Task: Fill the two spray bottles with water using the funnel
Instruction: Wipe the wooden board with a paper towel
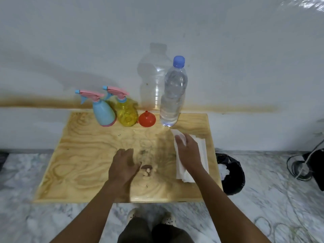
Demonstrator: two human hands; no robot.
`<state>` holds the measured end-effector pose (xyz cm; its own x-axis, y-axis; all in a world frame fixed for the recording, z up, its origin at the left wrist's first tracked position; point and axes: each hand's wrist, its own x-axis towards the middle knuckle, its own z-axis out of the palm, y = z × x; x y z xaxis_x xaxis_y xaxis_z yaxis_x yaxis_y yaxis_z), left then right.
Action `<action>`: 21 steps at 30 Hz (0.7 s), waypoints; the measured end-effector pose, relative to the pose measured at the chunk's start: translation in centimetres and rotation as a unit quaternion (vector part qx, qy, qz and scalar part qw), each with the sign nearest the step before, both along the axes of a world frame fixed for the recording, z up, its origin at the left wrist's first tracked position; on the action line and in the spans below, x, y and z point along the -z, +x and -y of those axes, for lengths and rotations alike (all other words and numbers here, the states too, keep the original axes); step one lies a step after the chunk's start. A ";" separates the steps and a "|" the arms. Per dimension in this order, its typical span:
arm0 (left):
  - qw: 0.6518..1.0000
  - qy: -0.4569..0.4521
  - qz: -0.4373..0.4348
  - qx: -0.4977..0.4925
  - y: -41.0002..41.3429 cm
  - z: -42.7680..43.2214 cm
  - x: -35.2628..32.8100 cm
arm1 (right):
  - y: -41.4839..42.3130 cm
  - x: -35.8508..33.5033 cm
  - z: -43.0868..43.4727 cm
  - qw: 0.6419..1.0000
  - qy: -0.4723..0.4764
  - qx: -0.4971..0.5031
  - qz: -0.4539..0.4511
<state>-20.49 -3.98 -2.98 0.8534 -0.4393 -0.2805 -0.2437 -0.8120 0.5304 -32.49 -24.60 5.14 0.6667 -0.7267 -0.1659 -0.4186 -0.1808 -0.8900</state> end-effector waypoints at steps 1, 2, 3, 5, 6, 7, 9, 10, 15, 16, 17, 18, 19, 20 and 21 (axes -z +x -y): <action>1.000 0.015 -0.008 -0.004 0.9 -1.0 0.1 | 0.7 0.7 -0.4 1.000 -0.018 -0.006 -0.012; 0.999 0.028 -0.013 -0.006 1.7 -1.9 0.2 | 1.4 1.3 -0.7 0.999 -0.040 -0.008 -0.021; 0.999 0.046 -0.016 -0.009 2.5 -2.7 0.3 | 2.0 1.9 -1.0 0.997 -0.064 -0.011 -0.029; 0.994 0.108 -0.007 -0.005 4.2 -4.0 0.5 | 3.4 3.1 -1.5 0.992 -0.117 -0.027 -0.043; 0.990 0.143 -0.004 0.000 5.0 -4.5 0.5 | 4.0 3.7 -1.7 0.987 -0.145 -0.043 -0.050; 0.985 0.173 -0.009 0.005 5.7 -4.9 0.6 | 4.6 4.3 -2.0 0.982 -0.171 -0.061 -0.058; 0.979 0.201 -0.027 0.012 6.7 -5.5 0.8 | 5.8 5.9 -2.8 0.970 -0.204 -0.102 -0.085; 0.978 0.203 -0.038 0.018 7.0 -5.7 0.9 | 6.4 6.7 -3.2 0.964 -0.208 -0.124 -0.108; 0.977 0.194 -0.062 0.069 7.6 -7.0 0.2 | 8.2 11.5 -5.5 0.910 -0.222 -0.228 -0.266; 0.975 0.196 -0.064 0.083 7.8 -7.3 0.1 | 8.3 12.2 -6.0 0.894 -0.244 -0.239 -0.291; 0.974 0.195 -0.068 0.093 8.0 -7.6 0.0 | 8.4 12.7 -6.6 0.888 -0.256 -0.237 -0.298; 0.974 0.192 -0.070 0.102 8.0 -7.8 -0.1 | 8.6 13.1 -7.2 0.892 -0.261 -0.229 -0.288; 0.974 0.189 -0.067 0.107 8.1 -8.0 -0.1 | 8.9 13.2 -7.8 0.900 -0.261 -0.225 -0.268; 0.975 0.186 -0.062 0.109 8.1 -8.1 0.0 | 9.3 13.3 -8.3 0.905 -0.263 -0.224 -0.248; 0.975 0.184 -0.055 0.109 8.0 -8.2 0.0 | 9.7 13.4 -8.8 0.909 -0.261 -0.227 -0.232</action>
